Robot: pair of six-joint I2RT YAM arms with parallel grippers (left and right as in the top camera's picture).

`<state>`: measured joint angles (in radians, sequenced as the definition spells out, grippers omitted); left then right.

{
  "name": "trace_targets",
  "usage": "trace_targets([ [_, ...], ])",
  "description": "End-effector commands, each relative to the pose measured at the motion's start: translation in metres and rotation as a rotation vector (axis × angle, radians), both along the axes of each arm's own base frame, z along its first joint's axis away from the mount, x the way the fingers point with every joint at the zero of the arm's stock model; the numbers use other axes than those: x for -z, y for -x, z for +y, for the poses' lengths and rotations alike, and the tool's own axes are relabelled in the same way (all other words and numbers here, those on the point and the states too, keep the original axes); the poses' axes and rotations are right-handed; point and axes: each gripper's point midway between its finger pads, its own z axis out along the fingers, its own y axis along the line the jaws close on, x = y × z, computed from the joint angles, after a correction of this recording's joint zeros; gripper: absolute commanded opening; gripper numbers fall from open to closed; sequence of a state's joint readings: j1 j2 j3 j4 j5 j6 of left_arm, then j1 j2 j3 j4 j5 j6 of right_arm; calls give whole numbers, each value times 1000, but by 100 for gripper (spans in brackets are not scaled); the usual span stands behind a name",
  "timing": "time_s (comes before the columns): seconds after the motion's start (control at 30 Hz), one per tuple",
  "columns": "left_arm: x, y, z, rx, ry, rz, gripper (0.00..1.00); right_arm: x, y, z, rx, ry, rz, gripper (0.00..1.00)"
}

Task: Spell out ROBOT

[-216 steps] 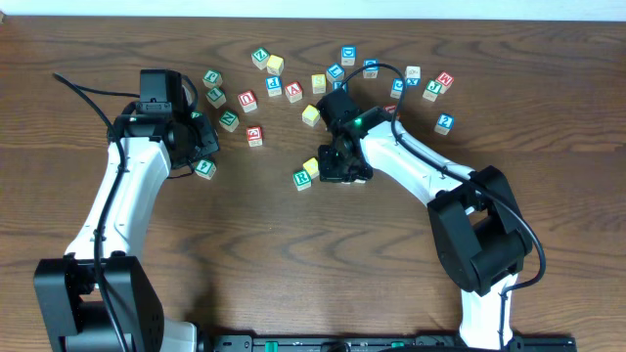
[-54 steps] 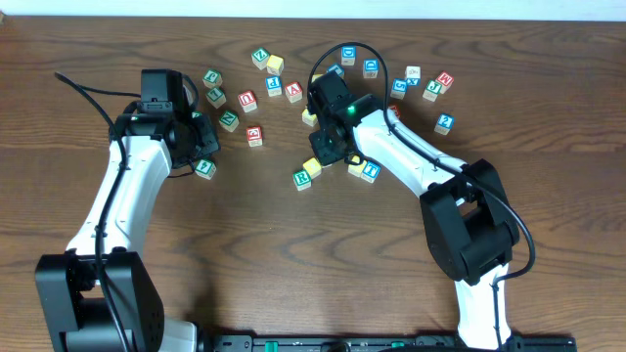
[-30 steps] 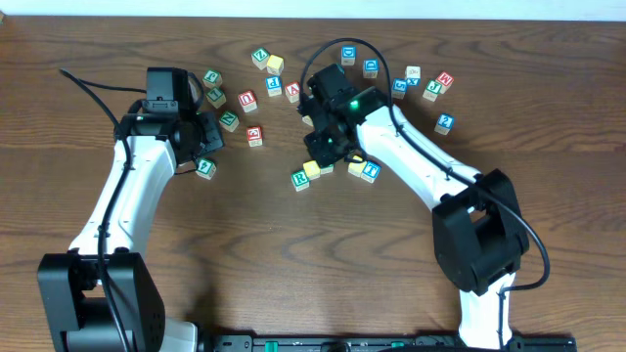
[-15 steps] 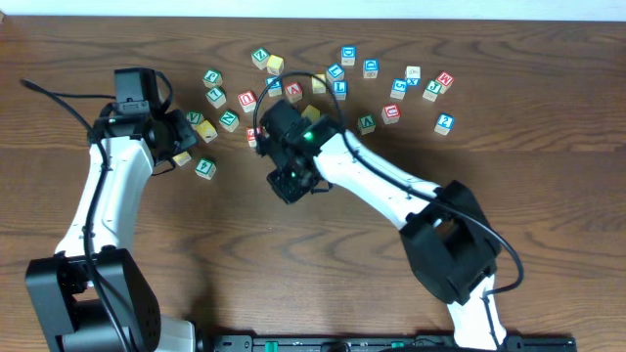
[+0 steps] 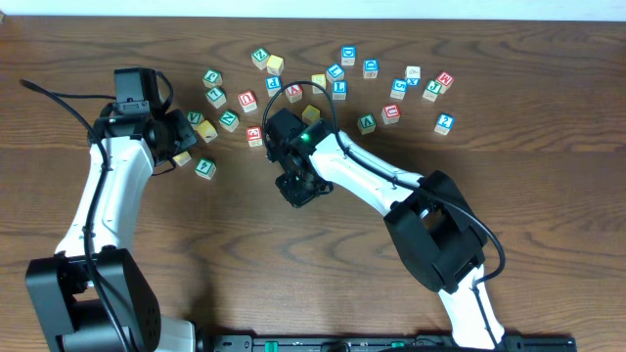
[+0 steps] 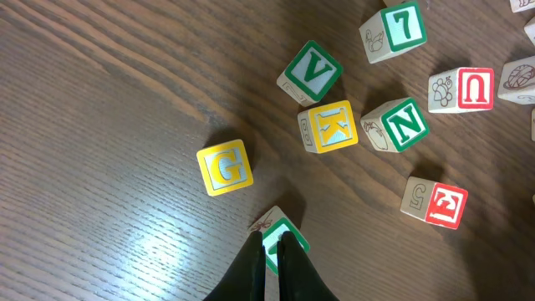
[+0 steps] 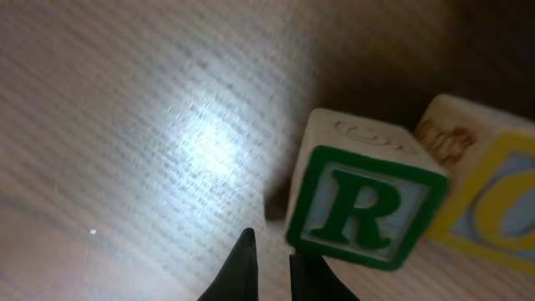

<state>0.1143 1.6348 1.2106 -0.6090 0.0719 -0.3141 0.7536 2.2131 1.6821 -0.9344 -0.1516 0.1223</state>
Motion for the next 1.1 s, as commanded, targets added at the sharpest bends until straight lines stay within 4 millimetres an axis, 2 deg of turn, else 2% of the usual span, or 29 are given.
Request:
trace_targets([
  [0.0,5,1,2,-10,-7,15,8,-1,-14,-5,39,5,-36,9],
  [0.23,5,1,2,-10,-7,16,8,-3,-26,0,51,-29,-72,11],
  [0.6,5,1,2,-10,-7,16,8,-8,-28,3,54,-43,-75,7],
  [0.83,5,1,2,-10,-7,16,8,-36,-21,27,27,-148,-24,10],
  [0.97,5,1,2,-10,-7,16,8,-40,-26,40,38,-181,-60,10],
  [1.07,5,1,2,-10,-7,16,8,-39,-38,52,84,-207,-114,15],
])
